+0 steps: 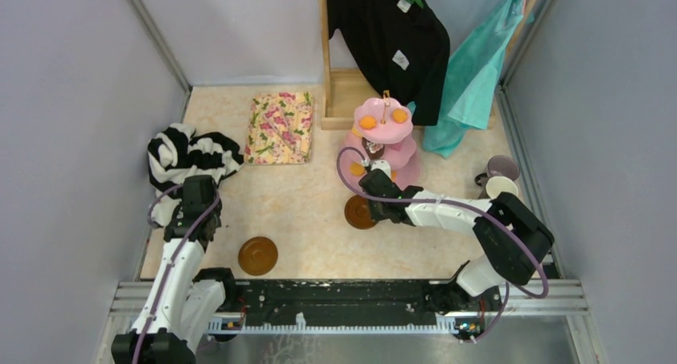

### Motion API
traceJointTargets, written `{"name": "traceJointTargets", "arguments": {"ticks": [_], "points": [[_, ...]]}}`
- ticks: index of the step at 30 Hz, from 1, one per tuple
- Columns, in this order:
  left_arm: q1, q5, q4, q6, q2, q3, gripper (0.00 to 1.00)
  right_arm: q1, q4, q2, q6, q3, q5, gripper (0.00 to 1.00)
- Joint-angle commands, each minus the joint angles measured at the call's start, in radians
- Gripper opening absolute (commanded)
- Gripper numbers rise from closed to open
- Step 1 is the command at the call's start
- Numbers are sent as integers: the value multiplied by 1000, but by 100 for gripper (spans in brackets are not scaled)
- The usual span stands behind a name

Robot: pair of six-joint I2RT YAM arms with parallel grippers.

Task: Serve the afternoon tea
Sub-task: Move the coaster to the center of the board.

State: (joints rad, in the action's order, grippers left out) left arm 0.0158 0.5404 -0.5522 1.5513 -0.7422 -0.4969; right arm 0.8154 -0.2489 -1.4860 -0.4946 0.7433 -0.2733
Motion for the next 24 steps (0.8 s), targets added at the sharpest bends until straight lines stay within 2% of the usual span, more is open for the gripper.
{"name": "traceJointTargets", "arguments": {"ticks": [1, 11, 24], "points": [[6, -16, 18, -16, -7, -32, 83, -7, -173, 12, -7, -40, -39, 4], [5, -41, 26, -17, -17, -31, 83, -17, -228, 64, -53, -43, -86, 6], [5, -56, 30, -17, -24, -31, 83, 18, -178, 86, -28, -41, 34, 6]]}}
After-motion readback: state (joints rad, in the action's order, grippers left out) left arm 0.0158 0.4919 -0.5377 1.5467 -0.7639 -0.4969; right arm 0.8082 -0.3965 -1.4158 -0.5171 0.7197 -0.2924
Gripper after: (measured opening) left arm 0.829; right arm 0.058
